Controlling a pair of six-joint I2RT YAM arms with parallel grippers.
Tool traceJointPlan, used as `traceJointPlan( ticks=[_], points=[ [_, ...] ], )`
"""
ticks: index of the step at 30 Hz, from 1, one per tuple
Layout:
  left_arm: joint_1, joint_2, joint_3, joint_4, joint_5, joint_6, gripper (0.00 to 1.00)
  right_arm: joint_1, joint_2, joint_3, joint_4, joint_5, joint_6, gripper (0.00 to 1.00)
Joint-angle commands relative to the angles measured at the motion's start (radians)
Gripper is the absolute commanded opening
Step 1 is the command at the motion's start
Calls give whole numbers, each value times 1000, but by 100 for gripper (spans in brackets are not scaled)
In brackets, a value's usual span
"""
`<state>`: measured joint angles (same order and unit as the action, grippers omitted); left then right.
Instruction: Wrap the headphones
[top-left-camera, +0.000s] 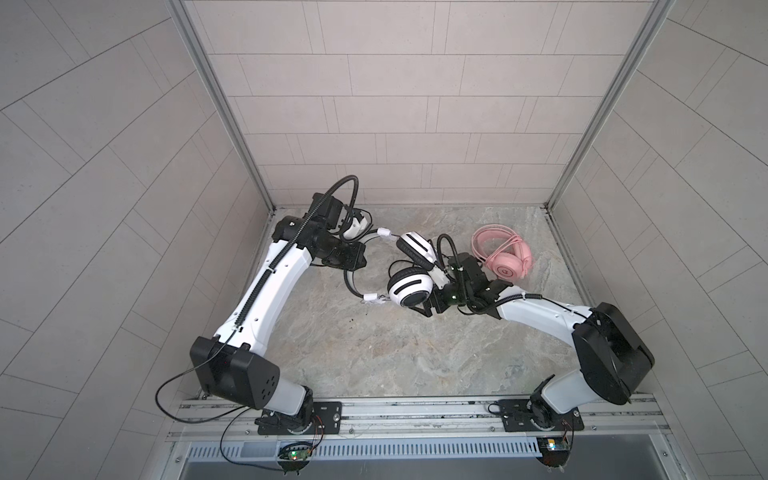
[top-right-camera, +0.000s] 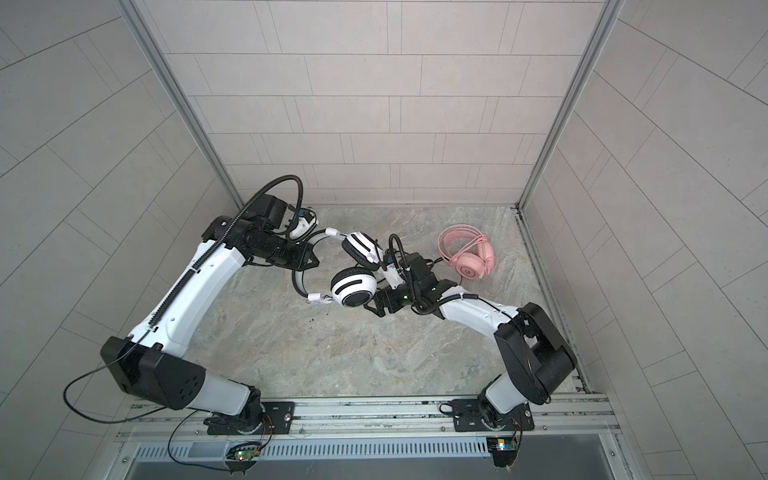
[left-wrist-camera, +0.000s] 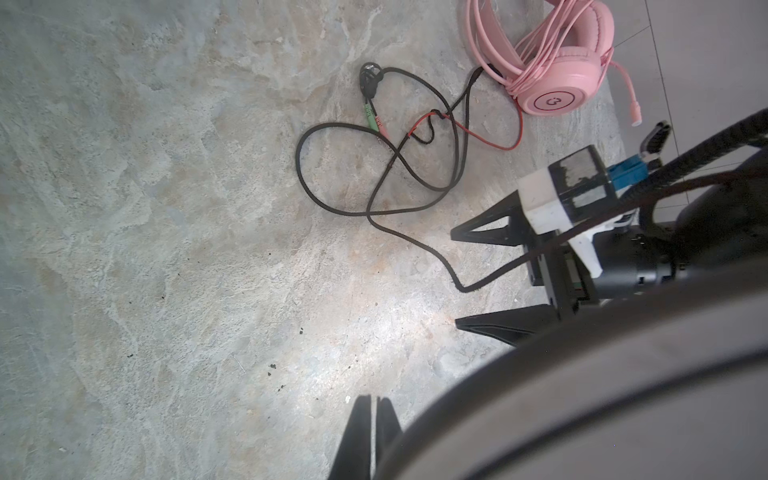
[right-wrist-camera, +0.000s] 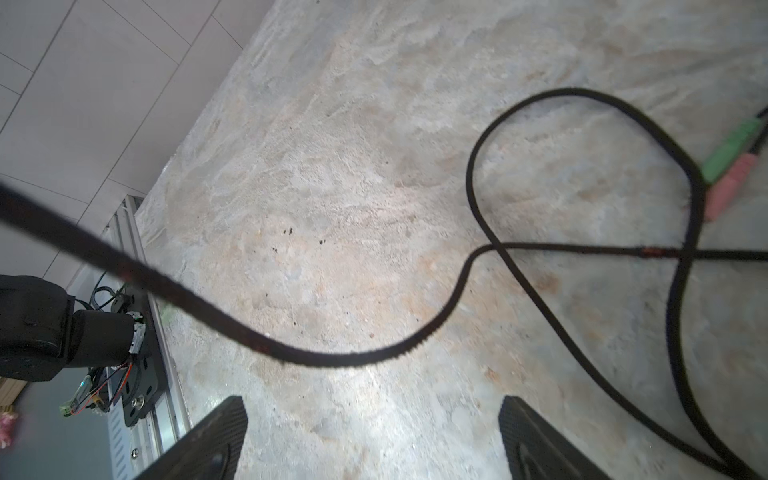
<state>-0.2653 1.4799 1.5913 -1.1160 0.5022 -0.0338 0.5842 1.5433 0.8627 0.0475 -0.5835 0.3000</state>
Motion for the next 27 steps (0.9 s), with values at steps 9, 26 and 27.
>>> traceJointPlan(
  ticks=[9,26,27],
  points=[
    [18,-31,15,0,108,-23,0,30,274,86,467,-10,162,89],
    [213,-137,-133,82,213,-75,0,-177,147,-154,723,83,354,0],
    [227,-140,-141,92,218,-86,0,-198,112,-180,692,99,346,0]
  ],
)
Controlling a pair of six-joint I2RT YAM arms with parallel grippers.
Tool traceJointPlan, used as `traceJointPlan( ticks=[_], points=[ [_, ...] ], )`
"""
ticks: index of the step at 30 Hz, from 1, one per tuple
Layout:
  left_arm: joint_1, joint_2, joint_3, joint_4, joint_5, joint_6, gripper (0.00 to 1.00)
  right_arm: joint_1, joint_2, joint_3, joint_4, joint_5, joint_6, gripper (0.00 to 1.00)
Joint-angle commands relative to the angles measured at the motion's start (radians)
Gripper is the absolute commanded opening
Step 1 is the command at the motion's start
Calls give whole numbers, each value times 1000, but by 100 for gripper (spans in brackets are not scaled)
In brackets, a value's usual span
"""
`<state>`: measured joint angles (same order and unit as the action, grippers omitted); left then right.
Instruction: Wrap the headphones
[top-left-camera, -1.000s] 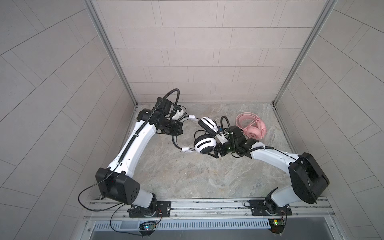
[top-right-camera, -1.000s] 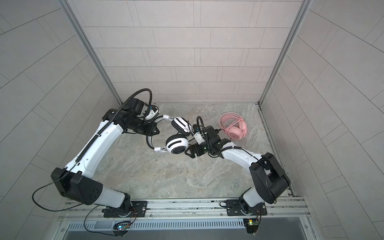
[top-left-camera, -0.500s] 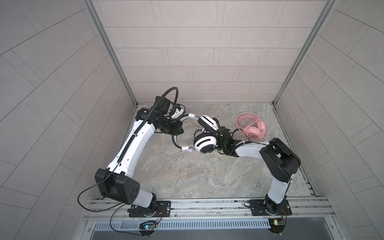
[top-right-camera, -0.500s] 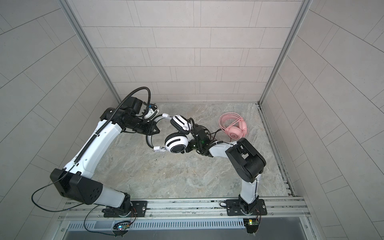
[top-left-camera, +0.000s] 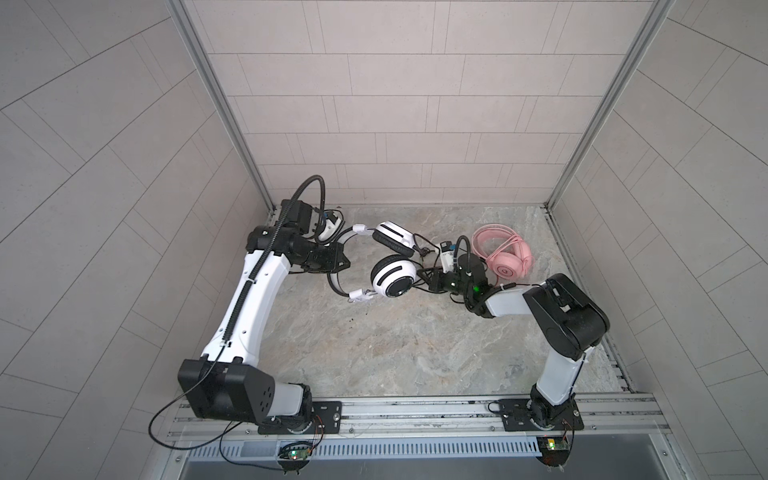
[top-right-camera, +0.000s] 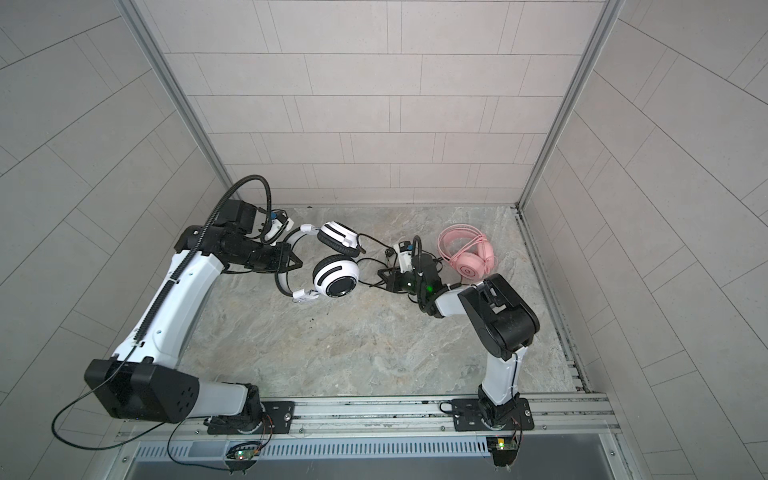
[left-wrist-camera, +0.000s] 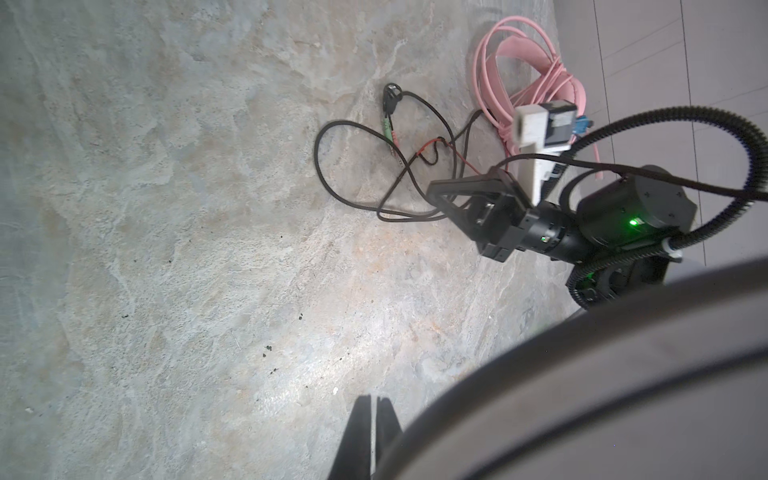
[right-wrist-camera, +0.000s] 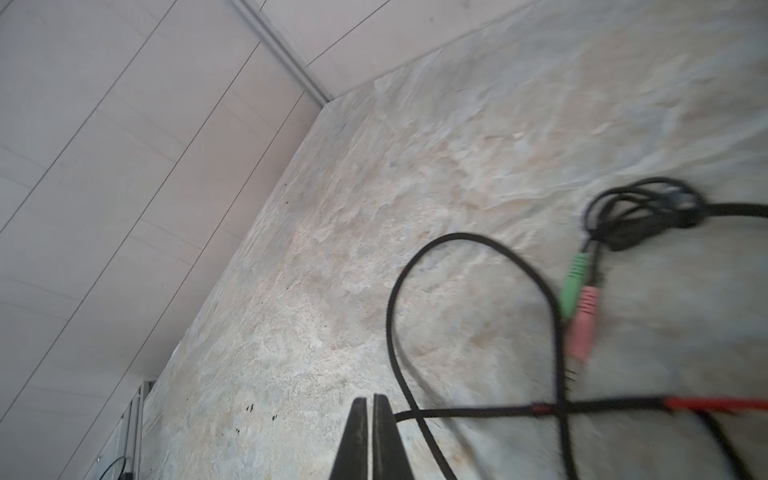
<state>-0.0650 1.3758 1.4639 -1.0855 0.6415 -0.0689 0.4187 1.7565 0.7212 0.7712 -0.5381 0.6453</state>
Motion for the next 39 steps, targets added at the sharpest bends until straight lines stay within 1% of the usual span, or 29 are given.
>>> traceJointPlan(
  ticks=[1,3,6,10,13,17,21,24,28,30,33,37,39],
  points=[
    [44,-37,-16,68,77,-58,0,-53,-135,-67,-55,60,-2,0],
    [80,-38,-18,69,72,-73,0,-94,-203,-127,-95,81,1,0],
    [144,-38,-36,107,128,-108,0,-147,-289,-189,-204,91,-26,0],
    [209,-48,-64,162,147,-166,0,-185,-417,-259,-349,135,-69,0],
    [250,-61,-81,188,150,-191,0,-218,-531,-305,-447,180,-72,0],
    [268,-84,-109,229,147,-227,0,-238,-666,-311,-582,205,-141,0],
    [265,-110,-134,296,138,-285,0,-223,-725,-267,-713,207,-201,0],
    [228,-132,-122,307,106,-307,0,-147,-712,-207,-805,251,-239,0],
    [150,-163,-144,367,6,-371,0,33,-640,-110,-885,388,-276,0],
    [112,-165,-142,378,-52,-391,0,125,-585,-21,-937,436,-296,0],
    [79,-156,-119,365,-137,-427,0,225,-503,104,-1058,485,-330,0],
    [66,-137,-93,365,-234,-505,0,304,-429,257,-1267,514,-378,0],
    [57,-129,-91,388,-265,-546,0,336,-411,304,-1341,528,-387,0]
  ],
)
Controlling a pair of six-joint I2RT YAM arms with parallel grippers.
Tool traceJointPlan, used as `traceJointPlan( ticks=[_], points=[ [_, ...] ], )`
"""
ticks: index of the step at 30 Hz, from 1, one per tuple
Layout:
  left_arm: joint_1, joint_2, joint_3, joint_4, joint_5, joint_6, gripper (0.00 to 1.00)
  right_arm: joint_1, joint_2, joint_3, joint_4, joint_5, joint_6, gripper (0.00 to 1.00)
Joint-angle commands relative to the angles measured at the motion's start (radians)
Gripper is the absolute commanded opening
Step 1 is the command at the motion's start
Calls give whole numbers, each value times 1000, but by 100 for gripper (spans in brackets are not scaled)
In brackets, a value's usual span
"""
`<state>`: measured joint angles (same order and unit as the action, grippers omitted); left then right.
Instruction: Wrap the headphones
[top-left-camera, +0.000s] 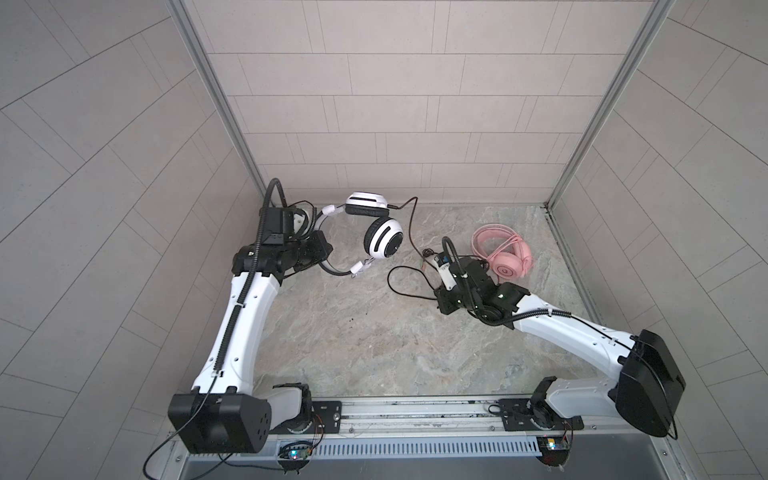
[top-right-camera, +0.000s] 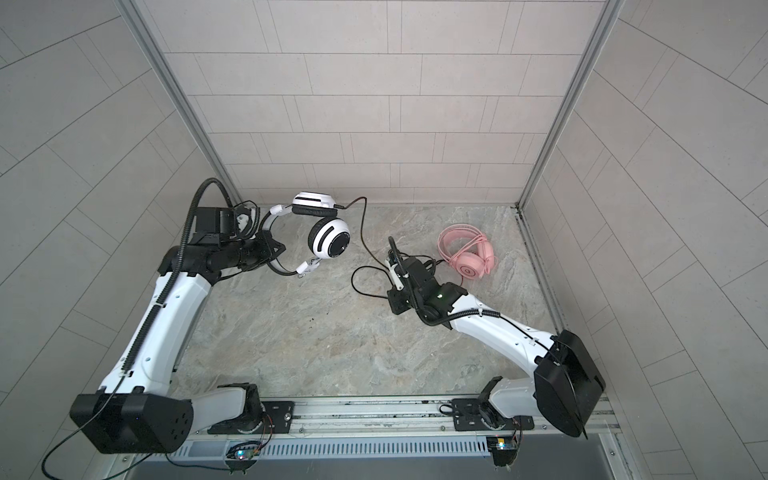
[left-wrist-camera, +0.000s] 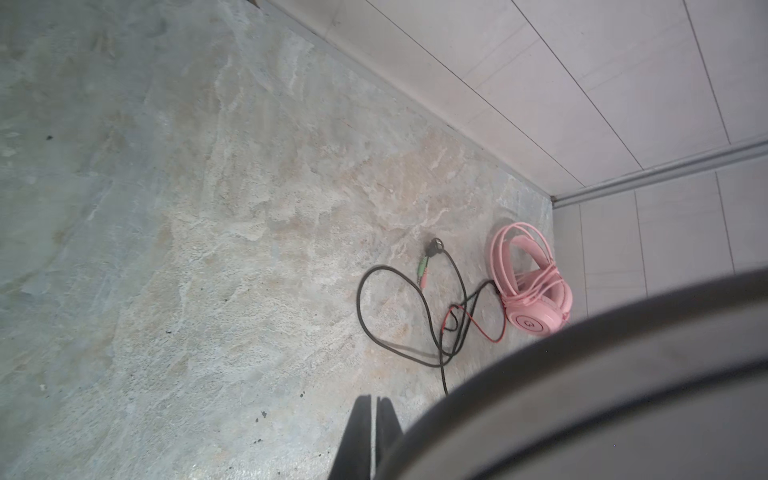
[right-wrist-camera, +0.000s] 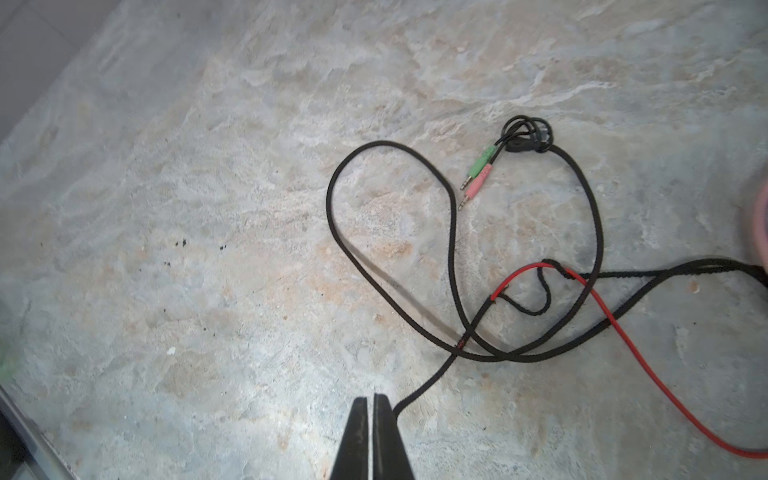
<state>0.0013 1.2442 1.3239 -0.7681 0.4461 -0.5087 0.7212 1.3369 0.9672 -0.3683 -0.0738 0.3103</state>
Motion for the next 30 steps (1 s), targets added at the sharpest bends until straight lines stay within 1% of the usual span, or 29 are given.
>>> traceJointPlan(
  ticks=[1,5,8,9,12,13,15,18,21,25,28,30],
  points=[
    [-17,7,51,88,-87,-122,0,51,10,71,-224,72,-57,0],
    [-59,23,59,160,-245,-179,0,131,10,123,-313,124,-92,0],
    [-85,38,69,214,-324,-240,0,173,27,196,-410,142,-99,0],
    [-106,47,79,226,-362,-230,0,185,33,225,-447,152,-105,0],
    [-174,101,147,198,-519,-126,0,219,56,345,-563,178,-134,0],
    [-189,121,168,185,-552,-97,0,231,64,388,-602,186,-146,0],
    [-212,173,209,154,-601,-32,0,262,88,500,-700,213,-172,0],
    [-249,241,254,94,-646,54,0,301,125,681,-843,255,-214,0],
    [-297,286,270,49,-652,159,0,323,141,833,-918,285,-258,0],
    [-380,298,252,25,-669,326,0,319,185,1026,-997,330,-314,0],
    [-428,271,218,25,-600,452,0,289,219,1112,-1020,348,-353,0],
    [-440,242,194,28,-489,494,0,244,232,1138,-1021,322,-372,0]
  ],
)
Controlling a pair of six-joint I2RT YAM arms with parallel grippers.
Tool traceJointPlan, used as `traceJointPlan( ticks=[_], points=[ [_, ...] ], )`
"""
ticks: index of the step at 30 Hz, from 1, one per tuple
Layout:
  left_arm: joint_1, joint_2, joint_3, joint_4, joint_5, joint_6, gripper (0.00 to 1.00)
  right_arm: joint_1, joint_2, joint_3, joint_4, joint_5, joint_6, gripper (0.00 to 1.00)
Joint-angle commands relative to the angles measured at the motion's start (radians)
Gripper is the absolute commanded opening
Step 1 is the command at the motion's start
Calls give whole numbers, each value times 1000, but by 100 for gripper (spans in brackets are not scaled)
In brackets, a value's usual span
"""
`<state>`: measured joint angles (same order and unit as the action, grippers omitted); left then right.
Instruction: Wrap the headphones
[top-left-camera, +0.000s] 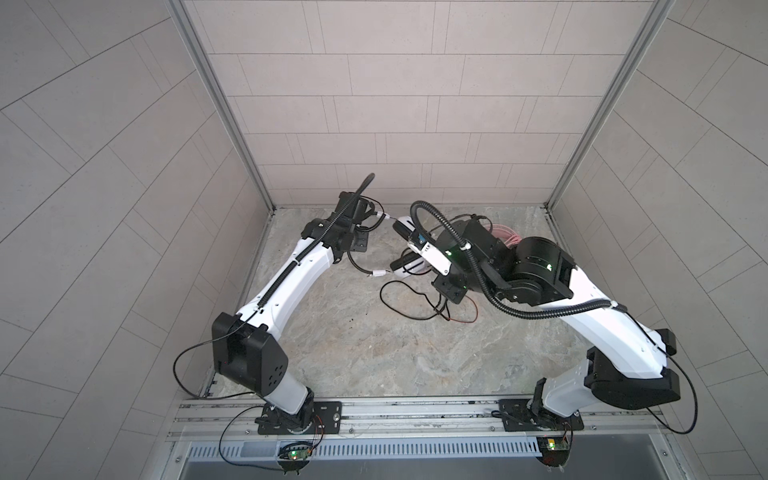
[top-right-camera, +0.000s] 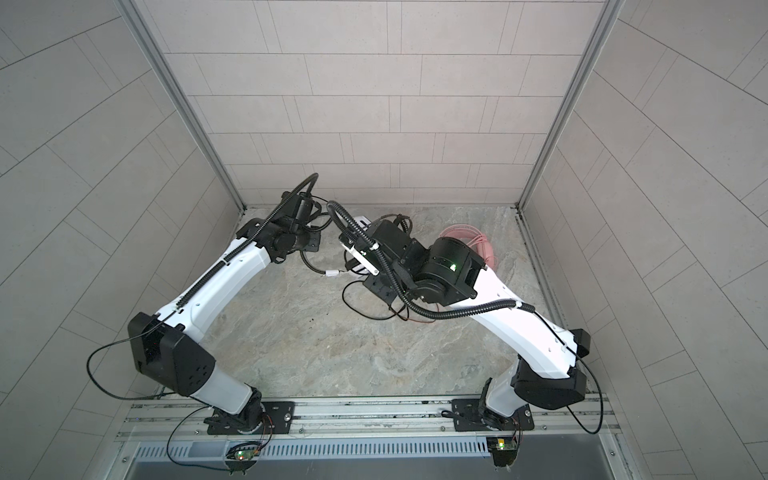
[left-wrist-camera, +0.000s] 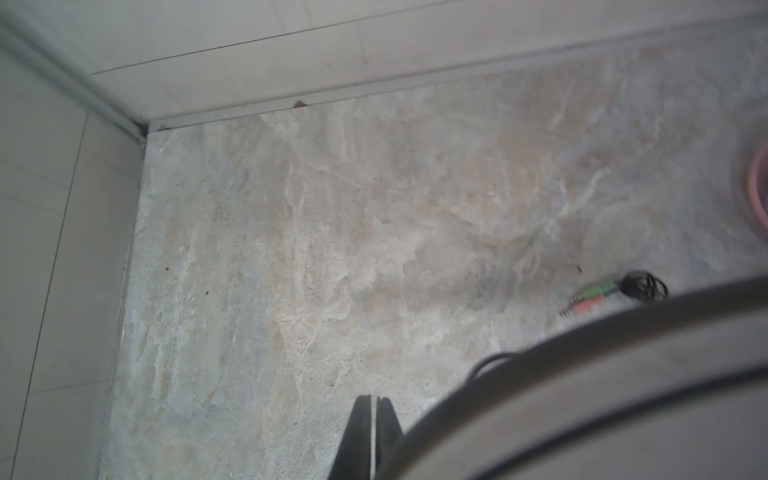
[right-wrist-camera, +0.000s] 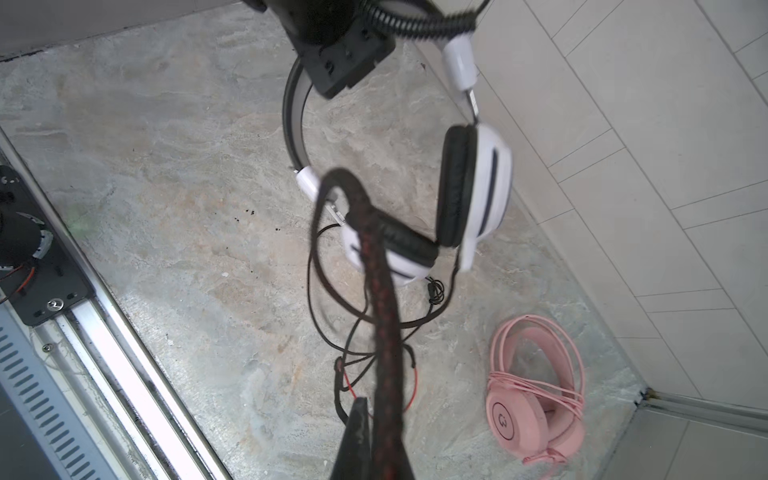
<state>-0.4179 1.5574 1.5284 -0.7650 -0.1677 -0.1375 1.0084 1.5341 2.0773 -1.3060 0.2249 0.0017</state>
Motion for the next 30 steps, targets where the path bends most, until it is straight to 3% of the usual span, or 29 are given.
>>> traceJointPlan(
  ticks=[1,12,16,22,26,30],
  points=[
    [-20,-87,-23,26,177,141,0,-68,37,31,-79,11,-66,0],
    [-41,-224,-118,-54,588,291,0,-330,15,-56,96,-95,-54,0],
    [-42,-254,-111,-91,716,306,0,-375,18,-122,166,-161,-28,0],
    [-43,-195,-50,-181,641,276,0,-351,-17,-134,207,-225,0,0],
    [-49,-140,-21,-199,719,263,0,-316,-46,-122,201,-222,11,0],
    [-64,-104,-24,-160,720,230,0,-252,-55,-98,186,-187,14,0]
  ],
)
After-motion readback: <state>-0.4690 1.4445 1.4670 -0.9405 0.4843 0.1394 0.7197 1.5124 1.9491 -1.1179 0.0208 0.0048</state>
